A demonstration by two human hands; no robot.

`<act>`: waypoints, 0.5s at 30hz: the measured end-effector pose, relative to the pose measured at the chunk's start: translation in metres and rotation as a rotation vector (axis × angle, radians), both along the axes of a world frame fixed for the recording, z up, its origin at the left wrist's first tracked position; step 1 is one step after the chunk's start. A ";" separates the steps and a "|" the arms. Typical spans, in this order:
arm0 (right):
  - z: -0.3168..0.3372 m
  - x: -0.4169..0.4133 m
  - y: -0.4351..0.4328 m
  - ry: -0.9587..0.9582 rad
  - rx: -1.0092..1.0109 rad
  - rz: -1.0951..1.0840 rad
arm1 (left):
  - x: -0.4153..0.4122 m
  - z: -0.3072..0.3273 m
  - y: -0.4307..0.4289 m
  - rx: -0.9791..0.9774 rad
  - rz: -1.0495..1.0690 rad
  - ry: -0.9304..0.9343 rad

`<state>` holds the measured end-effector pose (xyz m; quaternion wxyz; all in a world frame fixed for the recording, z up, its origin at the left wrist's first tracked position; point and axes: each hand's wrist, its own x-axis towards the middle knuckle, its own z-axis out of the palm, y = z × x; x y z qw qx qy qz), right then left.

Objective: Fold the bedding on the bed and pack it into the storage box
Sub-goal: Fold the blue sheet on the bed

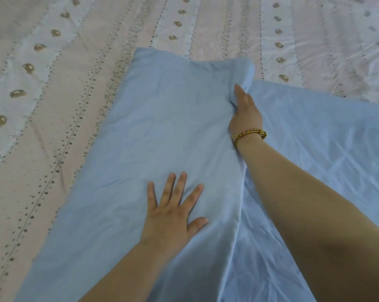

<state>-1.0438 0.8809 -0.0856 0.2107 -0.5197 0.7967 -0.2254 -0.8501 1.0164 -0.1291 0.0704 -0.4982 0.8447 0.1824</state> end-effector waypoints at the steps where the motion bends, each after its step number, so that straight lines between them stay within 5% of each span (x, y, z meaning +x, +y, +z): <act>1: -0.003 -0.002 -0.003 0.115 0.000 0.060 | -0.004 -0.001 0.000 -0.035 0.006 0.023; 9: -0.035 -0.008 0.005 0.281 0.295 0.053 | -0.014 -0.029 -0.003 -0.125 0.059 -0.008; 15: -0.017 0.025 0.102 -0.386 0.130 -0.199 | -0.014 -0.027 -0.004 -0.212 0.100 0.038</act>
